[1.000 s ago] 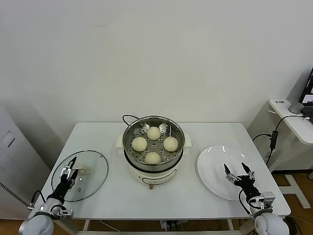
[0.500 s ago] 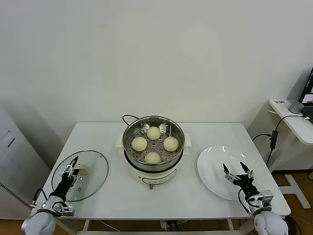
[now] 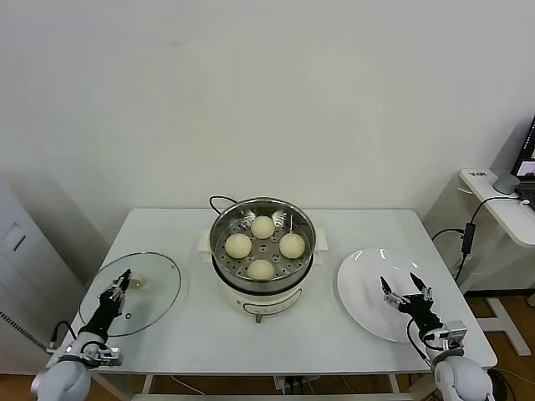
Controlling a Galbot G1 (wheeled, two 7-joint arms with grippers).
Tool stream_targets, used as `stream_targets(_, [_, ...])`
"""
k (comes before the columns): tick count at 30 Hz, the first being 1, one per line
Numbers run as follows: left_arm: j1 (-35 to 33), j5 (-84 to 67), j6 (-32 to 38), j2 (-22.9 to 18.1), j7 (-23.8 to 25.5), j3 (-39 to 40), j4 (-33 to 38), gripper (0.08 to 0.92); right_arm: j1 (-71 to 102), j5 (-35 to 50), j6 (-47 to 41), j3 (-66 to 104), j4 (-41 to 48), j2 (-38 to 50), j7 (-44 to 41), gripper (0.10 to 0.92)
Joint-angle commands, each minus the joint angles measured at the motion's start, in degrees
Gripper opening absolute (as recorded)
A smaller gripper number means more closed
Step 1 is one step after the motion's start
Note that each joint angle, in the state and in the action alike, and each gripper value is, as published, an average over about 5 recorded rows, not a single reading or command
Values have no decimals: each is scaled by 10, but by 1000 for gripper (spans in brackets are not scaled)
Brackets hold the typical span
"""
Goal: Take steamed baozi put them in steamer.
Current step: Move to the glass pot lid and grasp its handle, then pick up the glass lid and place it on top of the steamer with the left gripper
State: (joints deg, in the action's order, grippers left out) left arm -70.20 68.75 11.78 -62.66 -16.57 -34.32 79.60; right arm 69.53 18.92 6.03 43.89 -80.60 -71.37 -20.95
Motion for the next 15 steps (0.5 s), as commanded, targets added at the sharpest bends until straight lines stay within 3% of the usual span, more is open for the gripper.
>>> stream_targets(1, [-14,-101,-41,33,48,-5,104,146,-1,2,-2,-1,-5,4,0,823])
stream_targets(4, [-17,-126,-67,51,77,-6,140,105,-1,4,-5,-2,-9,7,0,823])
stream_targets(15, [-9,-153,-176,97,163,25,268,104,-6,10,-6,-3,-12,17,-2,823])
